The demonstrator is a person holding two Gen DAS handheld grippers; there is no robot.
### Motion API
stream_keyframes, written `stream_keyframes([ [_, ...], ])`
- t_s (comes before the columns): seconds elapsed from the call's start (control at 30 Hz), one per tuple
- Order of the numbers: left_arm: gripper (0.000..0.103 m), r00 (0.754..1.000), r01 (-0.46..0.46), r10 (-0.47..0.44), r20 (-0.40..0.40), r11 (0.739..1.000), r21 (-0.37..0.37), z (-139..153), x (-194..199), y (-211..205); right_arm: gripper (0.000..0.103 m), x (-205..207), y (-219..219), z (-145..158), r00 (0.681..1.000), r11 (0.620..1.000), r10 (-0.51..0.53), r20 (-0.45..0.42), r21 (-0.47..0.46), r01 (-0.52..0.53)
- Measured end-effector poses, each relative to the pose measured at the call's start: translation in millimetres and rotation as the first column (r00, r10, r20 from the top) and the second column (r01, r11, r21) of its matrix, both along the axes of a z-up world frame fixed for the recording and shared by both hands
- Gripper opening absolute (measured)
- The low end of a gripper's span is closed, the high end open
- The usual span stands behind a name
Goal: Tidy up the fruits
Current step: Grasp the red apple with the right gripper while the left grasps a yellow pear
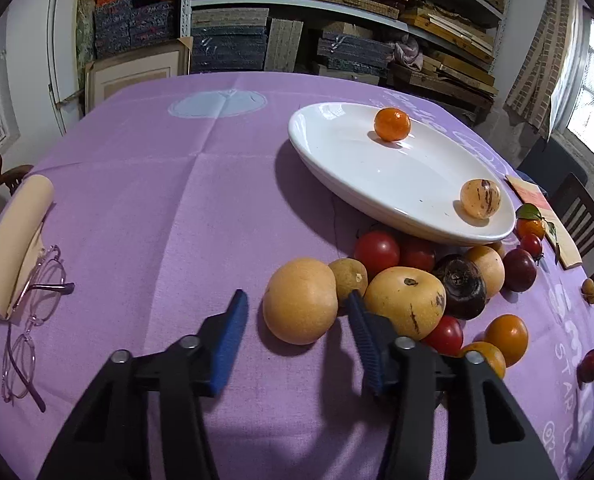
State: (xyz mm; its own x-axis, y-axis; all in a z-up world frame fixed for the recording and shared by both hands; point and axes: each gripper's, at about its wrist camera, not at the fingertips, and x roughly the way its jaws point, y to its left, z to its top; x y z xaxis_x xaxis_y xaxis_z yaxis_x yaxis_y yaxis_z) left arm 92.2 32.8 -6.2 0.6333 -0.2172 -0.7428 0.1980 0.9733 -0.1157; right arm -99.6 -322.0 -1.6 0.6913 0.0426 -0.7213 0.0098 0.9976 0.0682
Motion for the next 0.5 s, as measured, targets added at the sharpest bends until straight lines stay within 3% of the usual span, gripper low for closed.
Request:
stream_keyframes([
  [0.5,0.037,0.999,-0.008,0.008,0.05,1.0,0.003,5,-8,1,0.071,10,3,-17,0.998,1.0,-0.018,-0.053,0.007,0.018],
])
